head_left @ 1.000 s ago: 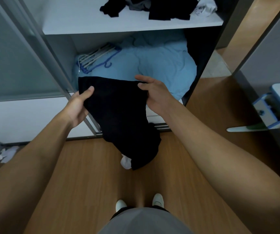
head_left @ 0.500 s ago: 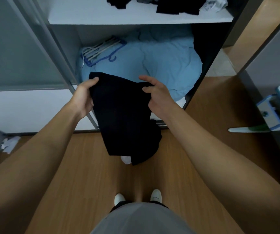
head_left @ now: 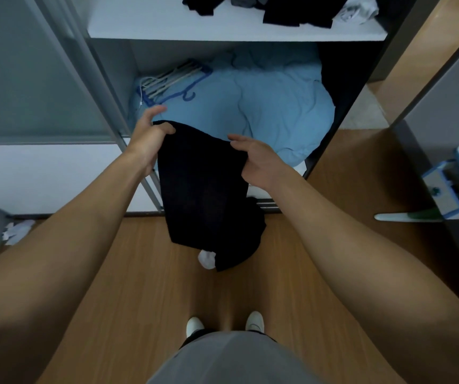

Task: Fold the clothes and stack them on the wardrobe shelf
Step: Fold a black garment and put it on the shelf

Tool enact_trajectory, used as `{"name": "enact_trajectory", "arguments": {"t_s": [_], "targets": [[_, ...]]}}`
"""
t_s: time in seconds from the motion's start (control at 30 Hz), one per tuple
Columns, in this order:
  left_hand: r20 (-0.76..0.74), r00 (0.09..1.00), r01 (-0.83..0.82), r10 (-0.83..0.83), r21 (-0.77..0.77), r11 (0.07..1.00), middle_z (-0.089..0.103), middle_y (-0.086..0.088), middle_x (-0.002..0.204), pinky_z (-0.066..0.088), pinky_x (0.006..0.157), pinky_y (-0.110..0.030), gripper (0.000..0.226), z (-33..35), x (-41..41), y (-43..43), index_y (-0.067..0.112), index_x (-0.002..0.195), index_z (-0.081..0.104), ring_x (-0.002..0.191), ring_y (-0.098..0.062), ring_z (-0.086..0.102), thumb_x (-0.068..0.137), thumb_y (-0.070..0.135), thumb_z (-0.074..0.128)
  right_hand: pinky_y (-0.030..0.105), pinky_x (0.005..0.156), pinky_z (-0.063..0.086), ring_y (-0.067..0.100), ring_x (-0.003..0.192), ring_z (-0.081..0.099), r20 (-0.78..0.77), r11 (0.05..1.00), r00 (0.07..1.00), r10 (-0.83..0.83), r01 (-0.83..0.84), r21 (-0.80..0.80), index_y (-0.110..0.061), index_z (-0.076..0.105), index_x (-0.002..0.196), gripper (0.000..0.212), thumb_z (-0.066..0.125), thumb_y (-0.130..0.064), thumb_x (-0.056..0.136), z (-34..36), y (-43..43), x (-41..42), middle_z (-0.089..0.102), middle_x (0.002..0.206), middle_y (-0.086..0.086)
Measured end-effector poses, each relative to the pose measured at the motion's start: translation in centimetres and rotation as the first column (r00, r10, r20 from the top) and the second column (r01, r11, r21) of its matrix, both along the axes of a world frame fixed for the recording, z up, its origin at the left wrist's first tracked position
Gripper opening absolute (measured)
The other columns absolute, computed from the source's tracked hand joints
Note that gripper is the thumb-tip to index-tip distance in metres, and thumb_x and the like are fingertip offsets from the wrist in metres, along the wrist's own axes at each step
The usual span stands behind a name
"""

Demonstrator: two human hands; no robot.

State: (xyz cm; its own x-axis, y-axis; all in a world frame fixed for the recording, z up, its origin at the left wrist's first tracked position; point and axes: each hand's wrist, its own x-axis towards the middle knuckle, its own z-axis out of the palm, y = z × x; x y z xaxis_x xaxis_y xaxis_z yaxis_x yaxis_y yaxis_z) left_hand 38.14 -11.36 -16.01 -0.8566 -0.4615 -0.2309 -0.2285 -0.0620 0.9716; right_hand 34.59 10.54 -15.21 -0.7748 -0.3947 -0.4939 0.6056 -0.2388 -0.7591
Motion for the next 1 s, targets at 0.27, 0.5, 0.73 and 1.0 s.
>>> {"name": "enact_trajectory", "arguments": {"t_s": [0.27, 0.5, 0.73, 1.0], "targets": [[0.061, 0.996, 0.080, -0.069, -0.203, 0.976, 0.070, -0.008, 0.108, 0.059, 0.086, -0.032, 0.043, 0.8, 0.5, 0.2, 0.029, 0.110, 0.070, 0.091, -0.019, 0.071, 0.086, 0.000, 0.049, 0.039, 0.104, 0.048, 0.025, 0.093, 0.062, 0.053, 0.990, 0.996, 0.067, -0.073, 0.124, -0.004, 0.055, 0.136, 0.039, 0.042, 0.006, 0.101, -0.1, -1.1, -0.5, 0.063, 0.106, 0.013], [0.343, 0.880, 0.464, -0.329, -0.465, 0.754, 0.058, 0.004, 0.124, 0.047, 0.096, -0.025, 0.058, 1.2, 0.7, -0.8, 0.029, 0.133, 0.056, 0.109, -0.013, 0.060, 0.079, 0.009, 0.067, 0.044, 0.098, 0.052, 0.026, 0.096, 0.063, 0.139, 0.992, 0.984, 0.113, -0.120, 0.044, -0.007, 0.062, 0.119, 0.024, 0.051, -0.004, 0.098, -1.0, -0.7, -0.7, 0.064, 0.108, 0.013], [0.550, 0.814, 0.575, -0.189, -0.715, 0.396, 0.067, -0.007, 0.108, 0.045, 0.081, -0.030, 0.037, 1.3, 0.1, 0.1, 0.016, 0.107, 0.067, 0.098, -0.025, 0.061, 0.076, 0.029, 0.084, 0.032, 0.081, 0.061, 0.021, 0.087, 0.072, -0.102, 0.915, 0.940, 0.325, -0.286, 0.284, -0.003, 0.070, 0.109, 0.029, 0.079, -0.012, 0.084, -1.0, -0.1, -0.6, 0.073, 0.100, 0.010], [0.407, 0.904, 0.427, -0.129, -0.854, 0.297, 0.051, 0.000, 0.104, 0.043, 0.093, -0.041, 0.042, 1.7, 0.4, 0.2, 0.022, 0.095, 0.074, 0.118, -0.027, 0.045, 0.068, 0.053, 0.084, 0.039, 0.089, 0.050, 0.033, 0.116, 0.056, -0.328, 0.274, 0.593, 0.736, 0.181, 0.944, -0.011, 0.071, 0.105, 0.027, 0.073, -0.030, 0.087, -1.4, 0.5, -2.0, 0.059, 0.116, 0.014]]}}
